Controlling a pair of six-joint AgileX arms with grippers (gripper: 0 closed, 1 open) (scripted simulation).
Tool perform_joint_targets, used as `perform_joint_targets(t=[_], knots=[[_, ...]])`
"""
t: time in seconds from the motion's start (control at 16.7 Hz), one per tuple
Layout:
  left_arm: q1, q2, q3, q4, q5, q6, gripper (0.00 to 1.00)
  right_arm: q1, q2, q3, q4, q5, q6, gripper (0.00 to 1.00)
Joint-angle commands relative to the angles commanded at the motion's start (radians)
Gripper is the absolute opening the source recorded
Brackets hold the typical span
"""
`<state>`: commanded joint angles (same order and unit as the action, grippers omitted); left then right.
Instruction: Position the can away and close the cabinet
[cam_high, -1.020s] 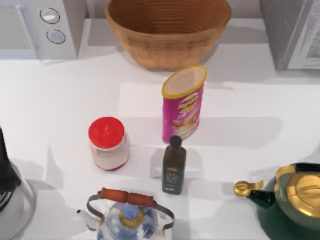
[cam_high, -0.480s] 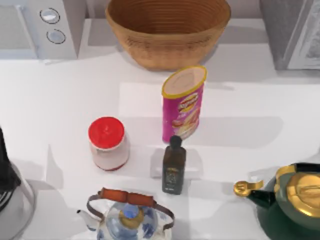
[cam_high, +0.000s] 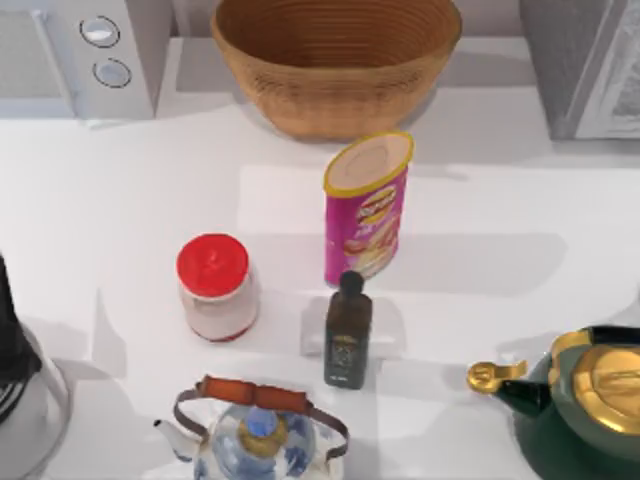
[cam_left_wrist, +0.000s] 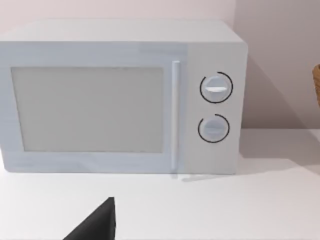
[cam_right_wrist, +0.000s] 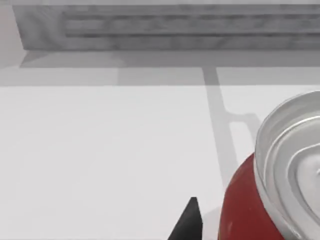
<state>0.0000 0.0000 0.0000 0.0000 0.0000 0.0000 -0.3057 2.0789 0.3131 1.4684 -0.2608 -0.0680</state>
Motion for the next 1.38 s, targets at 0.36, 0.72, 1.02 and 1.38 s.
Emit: perform_joint_targets(t=[0.36, 0.72, 1.02, 1.38], knots=[[0.000, 0.000, 0.000, 0.000, 0.000, 0.000, 1.00, 0.000, -0.239, 0.057, -0.284, -0.005, 0.003, 0.00], [0.000, 0.000, 0.000, 0.000, 0.000, 0.000, 1.00, 0.001, -0.602, 0.131, -0.785, -0.010, 0.006, 0.00], [0.000, 0.000, 0.000, 0.000, 0.000, 0.000, 1.00, 0.002, -0.809, 0.183, -1.001, -0.011, -0.001, 0.00], [0.000, 0.000, 0.000, 0.000, 0.000, 0.000, 1.00, 0.002, -0.819, 0.184, -1.012, -0.011, 0.000, 0.00]])
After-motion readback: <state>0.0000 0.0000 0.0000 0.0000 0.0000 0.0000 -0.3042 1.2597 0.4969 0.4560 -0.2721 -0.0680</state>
